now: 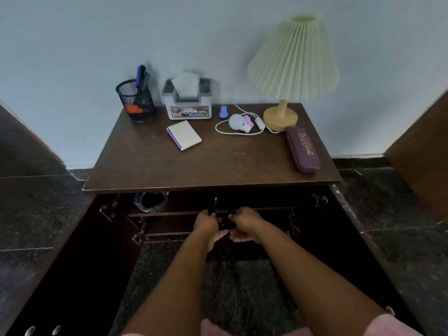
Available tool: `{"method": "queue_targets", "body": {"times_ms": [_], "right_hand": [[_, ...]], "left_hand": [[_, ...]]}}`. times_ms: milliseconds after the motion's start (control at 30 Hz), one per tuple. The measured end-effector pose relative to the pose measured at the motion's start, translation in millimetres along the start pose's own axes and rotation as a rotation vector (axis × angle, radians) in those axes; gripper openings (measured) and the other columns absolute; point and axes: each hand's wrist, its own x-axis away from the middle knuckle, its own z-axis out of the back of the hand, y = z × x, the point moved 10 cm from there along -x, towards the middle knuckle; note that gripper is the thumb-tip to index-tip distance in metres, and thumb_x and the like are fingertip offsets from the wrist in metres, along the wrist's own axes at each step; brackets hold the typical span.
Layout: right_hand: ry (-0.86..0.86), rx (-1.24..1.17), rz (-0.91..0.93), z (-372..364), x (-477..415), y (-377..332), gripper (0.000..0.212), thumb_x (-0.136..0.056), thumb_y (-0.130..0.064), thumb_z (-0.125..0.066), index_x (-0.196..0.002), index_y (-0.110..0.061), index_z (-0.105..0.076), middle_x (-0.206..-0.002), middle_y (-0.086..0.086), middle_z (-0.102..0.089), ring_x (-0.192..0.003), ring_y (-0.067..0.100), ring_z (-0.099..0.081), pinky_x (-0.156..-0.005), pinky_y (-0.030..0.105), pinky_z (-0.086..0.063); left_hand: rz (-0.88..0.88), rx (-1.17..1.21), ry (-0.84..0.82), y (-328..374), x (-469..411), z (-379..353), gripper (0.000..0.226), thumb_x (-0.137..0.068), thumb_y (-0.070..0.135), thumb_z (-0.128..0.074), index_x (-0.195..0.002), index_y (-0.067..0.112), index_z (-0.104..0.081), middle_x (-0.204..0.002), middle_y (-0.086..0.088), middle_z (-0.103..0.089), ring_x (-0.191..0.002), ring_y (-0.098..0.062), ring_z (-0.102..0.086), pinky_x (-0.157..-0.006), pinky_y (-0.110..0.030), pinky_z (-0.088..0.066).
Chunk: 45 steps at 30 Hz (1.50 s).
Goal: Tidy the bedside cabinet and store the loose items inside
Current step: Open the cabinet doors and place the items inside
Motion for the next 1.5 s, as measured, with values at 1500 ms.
{"method": "queue_targets", "body": {"times_ms": [1500], "right_hand": [[0.028,0.452,0.297,24.3,3.5,-21.5,0.045,-0.089,-0.016,-0.061,-0.133,-0.012,-0.050,-0.135,0.010,-0.051,-0.122,0.022,-0.051,-0.084,0.025,-0.041]], "left_hand": [[-0.186,-0.657,-0.132,28.9,29.2,-27.4,0.025,-0.092,0.008,-0.053,-0.116,0.006,-0.060,-0.103,-0.012,-0.060,-0.091,-0.024,-0.061,-0.084,-0.036,-0.053]]}}
